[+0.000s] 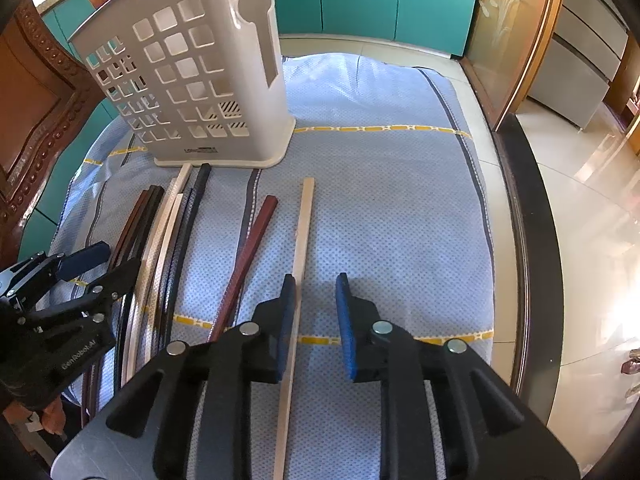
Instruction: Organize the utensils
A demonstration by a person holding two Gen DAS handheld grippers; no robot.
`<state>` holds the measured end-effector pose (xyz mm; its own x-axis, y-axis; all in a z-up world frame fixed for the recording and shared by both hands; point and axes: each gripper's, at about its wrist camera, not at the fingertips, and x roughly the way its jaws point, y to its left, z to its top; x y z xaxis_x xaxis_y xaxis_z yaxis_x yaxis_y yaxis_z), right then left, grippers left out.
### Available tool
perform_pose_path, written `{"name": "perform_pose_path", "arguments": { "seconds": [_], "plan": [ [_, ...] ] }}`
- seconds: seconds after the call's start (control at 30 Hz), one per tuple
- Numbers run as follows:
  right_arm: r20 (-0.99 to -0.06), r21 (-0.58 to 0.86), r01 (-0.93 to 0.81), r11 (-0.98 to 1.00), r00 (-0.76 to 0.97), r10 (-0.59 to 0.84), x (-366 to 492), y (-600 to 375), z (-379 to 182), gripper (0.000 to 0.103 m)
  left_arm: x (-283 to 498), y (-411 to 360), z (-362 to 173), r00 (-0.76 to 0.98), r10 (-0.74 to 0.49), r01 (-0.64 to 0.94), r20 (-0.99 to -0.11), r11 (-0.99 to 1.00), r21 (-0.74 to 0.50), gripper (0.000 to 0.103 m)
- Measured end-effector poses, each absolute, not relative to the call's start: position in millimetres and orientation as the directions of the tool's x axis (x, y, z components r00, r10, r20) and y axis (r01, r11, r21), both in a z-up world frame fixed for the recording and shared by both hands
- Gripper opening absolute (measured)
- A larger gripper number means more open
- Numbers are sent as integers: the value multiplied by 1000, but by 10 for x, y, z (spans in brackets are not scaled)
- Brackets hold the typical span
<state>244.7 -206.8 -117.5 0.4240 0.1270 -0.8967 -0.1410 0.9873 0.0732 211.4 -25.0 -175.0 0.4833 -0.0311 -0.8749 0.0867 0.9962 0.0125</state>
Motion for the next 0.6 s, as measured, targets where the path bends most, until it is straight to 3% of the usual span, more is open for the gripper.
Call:
{"name": "perform_pose_path", "arguments": {
  "seconds": [0.53, 0.6],
  "plan": [
    [-898, 33, -191, 981, 425, 113, 2382, -1893, -1221, 24, 2137, -261, -1742, 478, -39, 80, -877, 997, 0, 48],
    [-897, 44, -205, 978, 422, 129, 2365, -1869, -1221, 13, 2137, -261, -1743, 479, -38, 81, -877, 997, 1, 48]
  ]
}}
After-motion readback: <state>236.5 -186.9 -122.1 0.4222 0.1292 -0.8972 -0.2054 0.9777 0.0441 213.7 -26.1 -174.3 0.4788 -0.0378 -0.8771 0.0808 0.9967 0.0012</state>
